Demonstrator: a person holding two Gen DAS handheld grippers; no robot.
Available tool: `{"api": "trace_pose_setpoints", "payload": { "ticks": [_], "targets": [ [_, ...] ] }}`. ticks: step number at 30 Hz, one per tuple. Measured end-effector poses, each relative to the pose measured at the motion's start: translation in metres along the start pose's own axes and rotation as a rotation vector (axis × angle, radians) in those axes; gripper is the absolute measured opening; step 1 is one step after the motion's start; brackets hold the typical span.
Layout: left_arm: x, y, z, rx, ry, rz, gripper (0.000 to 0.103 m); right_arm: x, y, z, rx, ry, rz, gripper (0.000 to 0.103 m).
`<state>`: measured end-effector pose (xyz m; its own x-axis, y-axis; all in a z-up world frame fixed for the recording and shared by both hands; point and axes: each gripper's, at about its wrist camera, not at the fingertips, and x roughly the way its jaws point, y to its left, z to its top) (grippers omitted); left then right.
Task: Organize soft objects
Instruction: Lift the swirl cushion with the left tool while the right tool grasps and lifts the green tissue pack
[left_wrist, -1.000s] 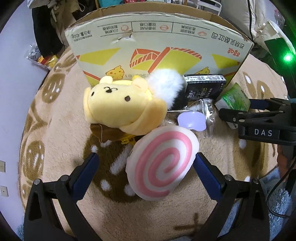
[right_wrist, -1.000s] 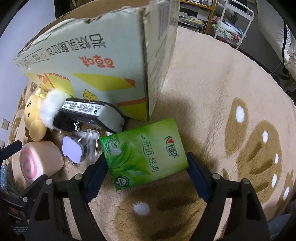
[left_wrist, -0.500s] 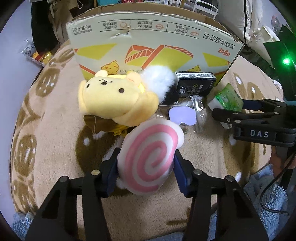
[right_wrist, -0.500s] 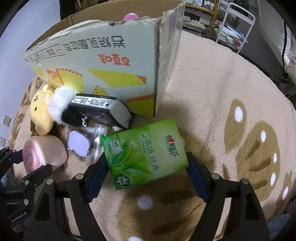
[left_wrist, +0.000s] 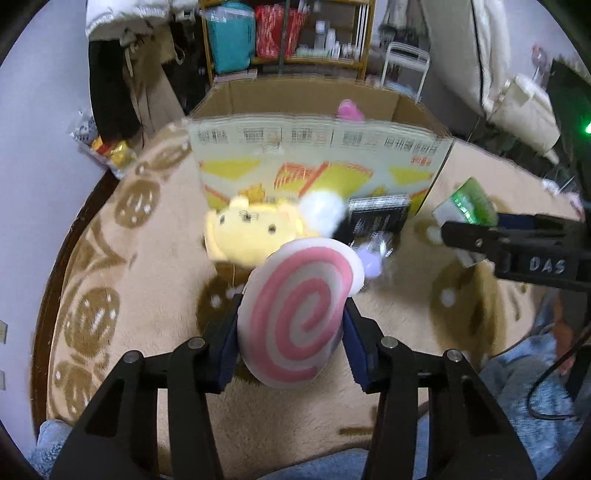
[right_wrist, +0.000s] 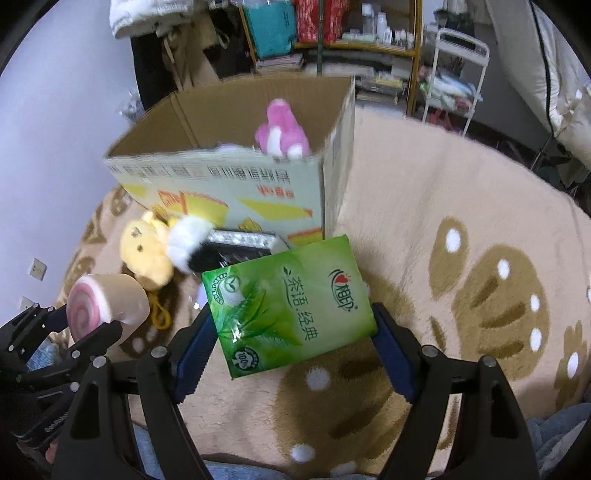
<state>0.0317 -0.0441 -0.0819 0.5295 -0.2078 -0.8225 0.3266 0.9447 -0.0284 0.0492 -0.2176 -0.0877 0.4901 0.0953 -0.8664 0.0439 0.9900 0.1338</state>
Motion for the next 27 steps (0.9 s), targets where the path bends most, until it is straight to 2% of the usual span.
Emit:
{"api": "trace_pose_setpoints", "payload": {
  "ticks": [6,12,16,27],
  "targets": [
    [-0.033,-0.006,0.011,0.044,-0.141,0.036,0.048,-0.048,0.001,0.011,0.009,-0.225,0.011,0.085],
    [-0.055,-0.006,0.025,0.072,-0.259,0.075,0.048,-0.079,0.004,0.019,0.004,-0.398,0.043,0.085],
    [-0.07,-0.007,0.031,0.096,-0.334,0.086,0.049,-0.085,0.014,0.024,-0.02,-0.448,0.052,0.085],
    [-0.082,-0.013,0.069,0.151,-0.438,0.131,0.049,-0.091,0.028,0.047,-0.056,-0.515,0.053,0.085]
  ]
}}
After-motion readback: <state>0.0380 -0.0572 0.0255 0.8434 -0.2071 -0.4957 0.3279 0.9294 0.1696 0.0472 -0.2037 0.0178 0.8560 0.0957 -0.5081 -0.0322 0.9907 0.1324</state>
